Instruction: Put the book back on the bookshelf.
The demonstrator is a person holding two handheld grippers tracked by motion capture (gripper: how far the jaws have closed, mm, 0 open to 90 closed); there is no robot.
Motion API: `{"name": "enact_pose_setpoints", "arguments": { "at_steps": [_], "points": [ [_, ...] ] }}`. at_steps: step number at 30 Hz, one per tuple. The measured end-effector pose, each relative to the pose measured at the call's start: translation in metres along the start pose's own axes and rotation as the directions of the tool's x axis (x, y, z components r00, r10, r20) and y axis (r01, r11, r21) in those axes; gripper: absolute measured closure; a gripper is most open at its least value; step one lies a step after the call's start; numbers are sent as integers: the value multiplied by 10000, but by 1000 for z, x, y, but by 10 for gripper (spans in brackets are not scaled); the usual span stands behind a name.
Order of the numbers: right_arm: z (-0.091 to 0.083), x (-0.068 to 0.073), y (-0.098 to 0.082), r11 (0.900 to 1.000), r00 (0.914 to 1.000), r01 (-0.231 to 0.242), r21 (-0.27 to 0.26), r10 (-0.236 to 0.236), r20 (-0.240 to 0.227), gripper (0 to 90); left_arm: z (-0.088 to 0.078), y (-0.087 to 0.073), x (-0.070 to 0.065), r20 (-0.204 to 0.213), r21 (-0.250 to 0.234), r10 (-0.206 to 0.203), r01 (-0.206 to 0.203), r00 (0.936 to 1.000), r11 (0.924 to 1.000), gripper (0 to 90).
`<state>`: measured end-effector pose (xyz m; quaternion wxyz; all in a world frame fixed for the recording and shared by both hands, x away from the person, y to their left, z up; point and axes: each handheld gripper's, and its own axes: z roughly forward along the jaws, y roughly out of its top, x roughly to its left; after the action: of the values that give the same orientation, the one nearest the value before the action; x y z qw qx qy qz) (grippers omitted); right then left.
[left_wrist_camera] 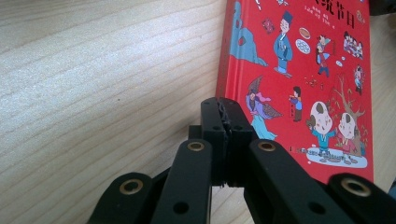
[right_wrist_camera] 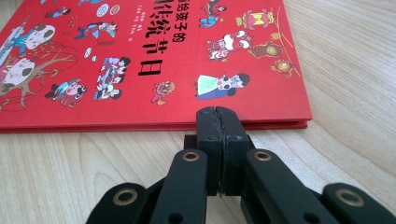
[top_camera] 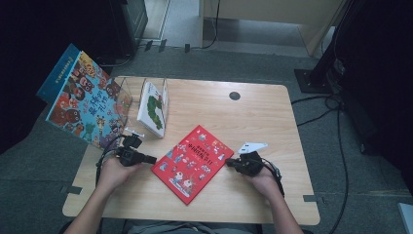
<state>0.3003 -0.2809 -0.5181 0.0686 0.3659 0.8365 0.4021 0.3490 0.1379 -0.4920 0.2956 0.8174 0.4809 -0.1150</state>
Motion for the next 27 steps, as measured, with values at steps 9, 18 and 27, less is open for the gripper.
{"name": "enact_pose_setpoints", "arguments": {
  "at_steps": [9,18,27],
  "points": [
    [4,-1,3,9997,9989,-165,-164,171,426,884,7,-4,-5,5,109,-81,81,10000,9999,900],
    [7,-4,5,9986,9965,-400,-348,424,714,886,14,-6,-15,236,167,14,-18,9997,9999,900],
    [12,-8,11,9976,9941,-580,-377,611,893,886,20,-10,-21,320,157,107,-112,9994,9998,900]
  ]
}}
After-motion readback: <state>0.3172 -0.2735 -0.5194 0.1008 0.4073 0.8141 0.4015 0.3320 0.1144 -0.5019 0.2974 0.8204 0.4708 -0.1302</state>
